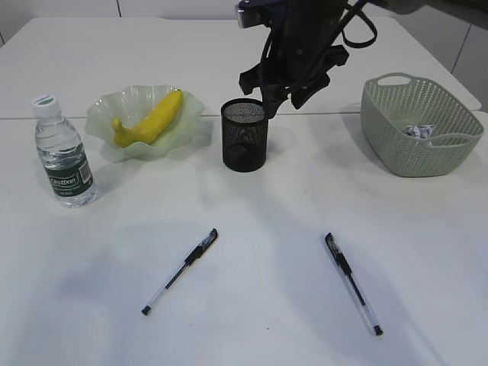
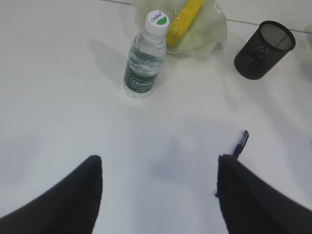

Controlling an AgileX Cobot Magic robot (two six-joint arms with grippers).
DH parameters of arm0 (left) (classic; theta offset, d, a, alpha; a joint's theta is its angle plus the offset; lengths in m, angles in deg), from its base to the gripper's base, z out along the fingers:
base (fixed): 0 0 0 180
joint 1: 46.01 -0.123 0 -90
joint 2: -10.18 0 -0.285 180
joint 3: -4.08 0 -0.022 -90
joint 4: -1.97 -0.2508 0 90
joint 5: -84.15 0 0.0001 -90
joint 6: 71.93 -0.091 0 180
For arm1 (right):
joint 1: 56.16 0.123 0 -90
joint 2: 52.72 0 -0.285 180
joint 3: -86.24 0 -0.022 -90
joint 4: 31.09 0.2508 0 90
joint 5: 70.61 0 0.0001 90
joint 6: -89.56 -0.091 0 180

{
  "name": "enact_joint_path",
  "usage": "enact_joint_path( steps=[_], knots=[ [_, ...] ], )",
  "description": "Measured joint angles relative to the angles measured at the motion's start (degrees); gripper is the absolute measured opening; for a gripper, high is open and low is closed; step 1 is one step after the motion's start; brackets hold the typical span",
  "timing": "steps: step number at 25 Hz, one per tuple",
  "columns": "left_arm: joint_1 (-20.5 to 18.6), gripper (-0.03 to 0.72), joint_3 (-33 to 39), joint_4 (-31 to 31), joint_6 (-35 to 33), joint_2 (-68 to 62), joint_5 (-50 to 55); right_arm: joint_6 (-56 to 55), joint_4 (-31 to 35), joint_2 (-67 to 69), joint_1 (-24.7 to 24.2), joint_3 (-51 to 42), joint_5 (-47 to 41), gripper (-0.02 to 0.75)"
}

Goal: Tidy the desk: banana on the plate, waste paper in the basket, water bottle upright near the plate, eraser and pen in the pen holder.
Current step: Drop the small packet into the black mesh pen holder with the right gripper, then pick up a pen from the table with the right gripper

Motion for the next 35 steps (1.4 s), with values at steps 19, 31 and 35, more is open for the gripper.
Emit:
enact_joint_path(
  steps=[19, 31, 35],
  knots=[
    [2.59, 0.526, 0.00, -1.03, 0.00, -0.92, 3.45, 1.87, -1.00, -17.25, 0.00, -35.32, -2.33, 0.376],
    [2.59, 0.526, 0.00, -0.76, 0.00, -0.92, 5.15, -0.59, 8.67, -31.72, -2.59, -67.51, 15.18, 0.375],
    [2.59, 0.526, 0.00, -0.16, 0.00, -0.92, 5.28, -4.59, 10.65, -32.55, -3.09, -71.15, 19.95, 0.375]
  ],
)
